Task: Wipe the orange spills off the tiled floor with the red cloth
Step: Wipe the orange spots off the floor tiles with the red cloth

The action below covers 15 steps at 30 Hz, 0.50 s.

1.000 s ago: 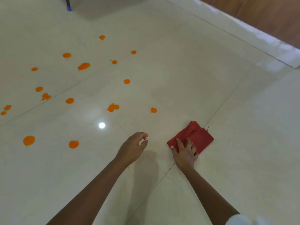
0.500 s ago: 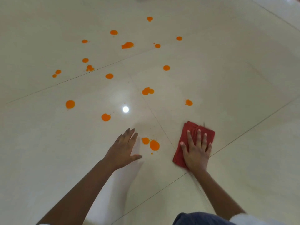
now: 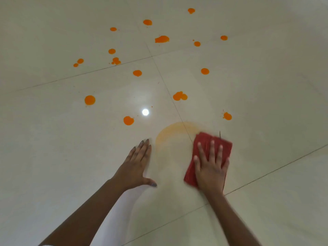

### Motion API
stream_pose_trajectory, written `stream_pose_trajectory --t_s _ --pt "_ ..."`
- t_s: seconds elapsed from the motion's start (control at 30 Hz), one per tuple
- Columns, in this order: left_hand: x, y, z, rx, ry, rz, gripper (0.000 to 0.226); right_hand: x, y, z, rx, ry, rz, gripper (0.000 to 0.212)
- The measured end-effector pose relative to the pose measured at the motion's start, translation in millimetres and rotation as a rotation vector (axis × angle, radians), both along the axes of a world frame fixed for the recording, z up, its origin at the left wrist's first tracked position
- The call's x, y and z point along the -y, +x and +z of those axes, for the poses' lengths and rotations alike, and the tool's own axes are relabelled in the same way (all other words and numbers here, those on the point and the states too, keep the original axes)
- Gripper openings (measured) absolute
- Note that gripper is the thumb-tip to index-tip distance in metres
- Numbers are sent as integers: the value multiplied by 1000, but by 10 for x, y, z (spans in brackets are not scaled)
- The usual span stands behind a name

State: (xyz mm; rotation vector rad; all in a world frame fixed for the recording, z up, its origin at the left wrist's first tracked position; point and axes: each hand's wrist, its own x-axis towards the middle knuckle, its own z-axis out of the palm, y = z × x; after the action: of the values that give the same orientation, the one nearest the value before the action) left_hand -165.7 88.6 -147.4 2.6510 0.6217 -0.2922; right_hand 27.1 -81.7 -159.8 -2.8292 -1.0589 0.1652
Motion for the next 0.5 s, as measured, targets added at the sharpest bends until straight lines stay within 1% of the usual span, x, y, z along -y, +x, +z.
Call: stream_pose_trajectory --t_s 0.03,0.1,0.17,0.2,0.23,0.27,0.3,0.37,0.43,0.47,0.5 --pt "-2 1 -11 1 3 7 128 110 -280 22 11 11 29 55" --pt "9 -12 -30 -5 10 12 127 70 -741 16 -16 47 269 52" --pt "-11 -41 -42 2 1 43 126 -393 -704 -6 -45 96 551 52" --pt "-32 -63 -54 3 -1 60 127 -679 -530 -30 -22 85 621 50" --pt "-60 -84 -61 -3 5 68 127 -921 -300 -29 -4 50 611 49" --pt "-86 -105 -61 -6 20 69 127 -1062 -36 -33 36 22 520 49" --pt "-104 -124 -70 -6 31 65 126 -1085 228 -35 64 -4 395 51" --pt "-111 -132 -75 -11 22 54 125 -790 555 -45 8 -35 132 56" --pt "-78 -112 -77 -9 14 71 125 -350 366 -3 -26 19 -57 56" --pt "-61 -97 -87 0 10 80 126 -184 77 37 -12 28 -54 56" --pt "-55 -94 -95 11 8 84 126 -97 -257 41 -5 43 28 56"
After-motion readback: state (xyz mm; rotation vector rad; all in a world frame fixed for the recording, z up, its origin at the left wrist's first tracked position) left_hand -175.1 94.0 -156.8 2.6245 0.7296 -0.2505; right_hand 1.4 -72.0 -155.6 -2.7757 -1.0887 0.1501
